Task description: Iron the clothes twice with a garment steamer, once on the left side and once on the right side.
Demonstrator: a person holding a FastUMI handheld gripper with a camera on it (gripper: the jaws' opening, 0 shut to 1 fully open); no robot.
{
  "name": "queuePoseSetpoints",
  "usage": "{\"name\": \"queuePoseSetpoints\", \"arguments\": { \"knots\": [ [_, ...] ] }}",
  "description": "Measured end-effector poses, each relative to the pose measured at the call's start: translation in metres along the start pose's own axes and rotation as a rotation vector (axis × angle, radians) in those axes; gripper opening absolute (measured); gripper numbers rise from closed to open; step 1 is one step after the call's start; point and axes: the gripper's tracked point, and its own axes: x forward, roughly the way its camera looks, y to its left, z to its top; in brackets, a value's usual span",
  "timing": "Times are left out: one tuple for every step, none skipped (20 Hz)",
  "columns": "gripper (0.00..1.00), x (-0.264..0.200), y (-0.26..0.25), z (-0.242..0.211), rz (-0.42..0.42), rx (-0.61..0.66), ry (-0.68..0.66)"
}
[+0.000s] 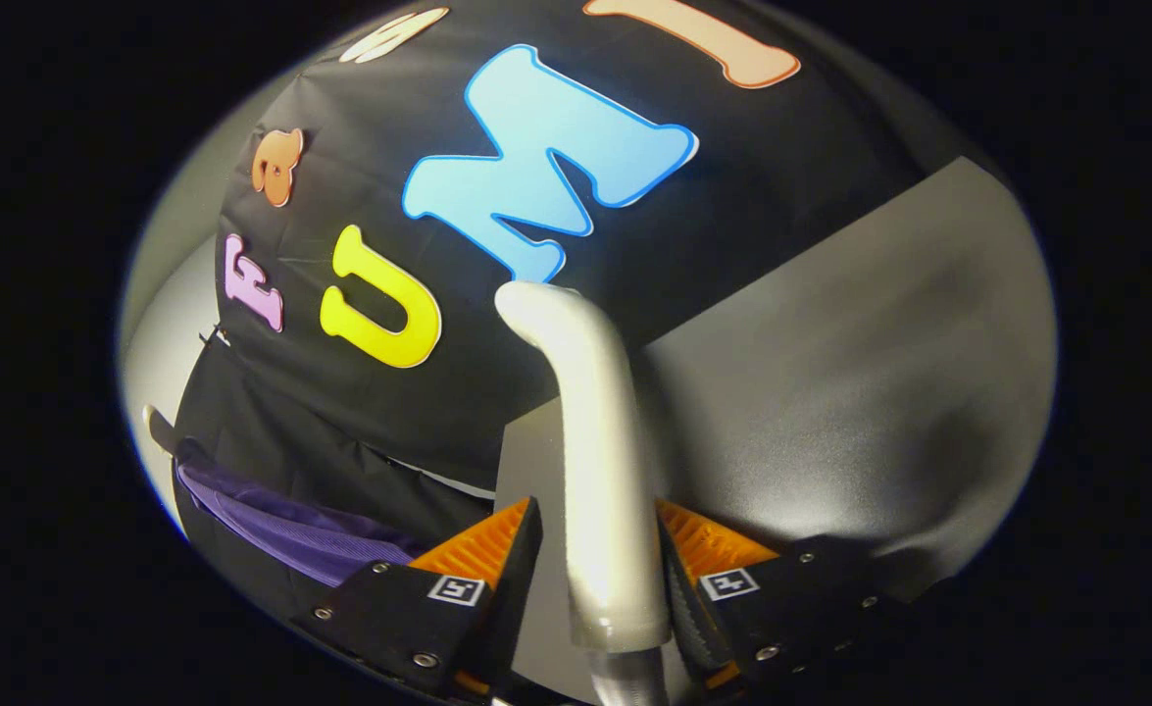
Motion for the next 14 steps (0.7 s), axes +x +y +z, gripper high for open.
{"name": "queuePoseSetpoints", "arguments": {
  "knots": [
    [0.48, -0.004, 0.001, -0.001, 0.021, 0.035, 0.025],
    [0.46, -0.002, 0.001, -0.005, 0.04, 0.061, 0.035],
    [0.45, -0.002, -0.001, -0.004, 0.05, 0.072, 0.043],
    [0.44, -0.002, 0.0, -0.006, 0.058, 0.08, 0.044],
    [0.42, -0.003, 0.003, -0.007, 0.065, 0.082, 0.045],
    [0.41, -0.003, 0.006, -0.007, 0.069, 0.076, 0.04],
    [0.38, -0.004, 0.006, -0.006, 0.073, 0.076, 0.04],
    [0.38, -0.004, 0.006, -0.008, 0.08, 0.083, 0.046],
    [0.37, -0.005, 0.007, -0.007, 0.087, 0.092, 0.048],
    [0.36, -0.007, 0.008, -0.007, 0.093, 0.098, 0.048],
    [0.36, -0.009, 0.009, -0.006, 0.09, 0.106, 0.042],
    [0.36, -0.011, 0.009, -0.005, 0.078, 0.106, 0.029],
    [0.36, -0.016, 0.008, -0.003, 0.055, 0.091, 0.005],
    [0.36, -0.024, 0.008, -0.001, 0.037, 0.072, -0.022]
  ]
}}
